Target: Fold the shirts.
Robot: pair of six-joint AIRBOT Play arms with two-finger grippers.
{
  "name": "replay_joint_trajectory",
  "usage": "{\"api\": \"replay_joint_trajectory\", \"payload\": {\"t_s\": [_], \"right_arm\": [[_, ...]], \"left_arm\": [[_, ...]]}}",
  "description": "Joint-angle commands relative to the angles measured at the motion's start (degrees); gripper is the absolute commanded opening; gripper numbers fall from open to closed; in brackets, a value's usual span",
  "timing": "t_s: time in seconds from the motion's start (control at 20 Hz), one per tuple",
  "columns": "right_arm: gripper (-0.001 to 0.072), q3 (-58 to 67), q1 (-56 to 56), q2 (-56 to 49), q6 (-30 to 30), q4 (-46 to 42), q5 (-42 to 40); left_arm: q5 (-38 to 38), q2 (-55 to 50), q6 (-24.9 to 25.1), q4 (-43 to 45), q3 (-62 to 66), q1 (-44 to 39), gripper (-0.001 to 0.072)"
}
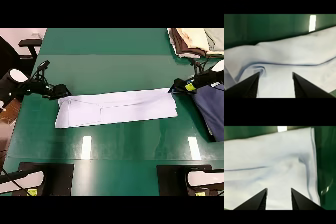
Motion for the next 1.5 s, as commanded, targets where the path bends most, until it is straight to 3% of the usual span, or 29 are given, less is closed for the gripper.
{"api": "replay_joint_trajectory", "payload": {"t_s": [0.0, 0.15, 0.2, 0.25, 0.3, 0.4, 0.65, 0.8, 0.85, 0.9, 0.95, 1.2, 1.45], "right_arm": [[0.0390, 1.86, -3.76, -1.68, -4.50, 5.60, 3.10], [0.0391, 1.70, -8.68, -1.73, -6.19, 5.38, 7.87], [0.0392, 1.03, -10.21, -1.68, -6.45, 5.46, 8.13], [0.0393, -0.24, -11.65, -1.68, -6.60, 5.49, 8.07], [0.0396, -2.25, -13.03, -1.70, -6.62, 5.51, 7.63], [0.0601, -6.75, -15.06, -1.86, -6.82, 6.01, 6.16], [0.0591, -11.80, -13.75, -5.31, -11.67, 9.42, 5.51], [0.0489, -11.15, -10.12, -7.80, -13.92, 15.89, 3.50], [0.0403, -10.19, -8.74, -8.46, -13.94, 16.28, 2.51], [0.0244, -8.87, -7.56, -8.96, -13.97, 16.24, 1.55], [0.0017, -7.39, -6.56, -9.07, -13.97, 16.24, 1.16], [0.0015, 2.43, -4.22, -2.64, -12.37, 16.50, 7.19], [0.0015, 9.14, 1.81, 8.52, -8.20, 16.52, 6.95]], "left_arm": [[-1.81, -0.81, -0.04, -3.50, 3.08, 0.02, 0.0501], [-2.14, -0.87, 0.04, -8.66, 3.34, -0.90, 0.0497], [-1.95, -0.90, 0.20, -8.57, 3.34, -1.95, 0.0298], [-1.95, -0.87, 1.73, -8.61, 3.34, -3.41, 0.0022], [-1.60, -0.90, 2.64, -8.59, 3.34, -5.25, 0.0038], [-0.28, -0.90, 2.54, -8.61, 3.34, -9.11, 0.0038], [5.90, -2.21, -0.33, -8.81, 3.34, -18.82, 0.0028], [9.07, -5.35, -3.21, -9.27, 3.82, -23.89, 0.0028], [9.90, -6.84, -3.23, -9.44, 4.52, -25.27, 0.0028], [10.14, -8.68, -3.26, -9.51, 5.70, -26.53, 0.0028], [10.08, -10.43, -3.28, -9.62, 6.97, -27.50, 0.0028], [9.84, -19.45, -4.15, -9.64, 14.75, -30.84, 0.0028], [8.81, -25.92, -4.31, -9.94, 21.59, -32.68, 0.0028]]}}
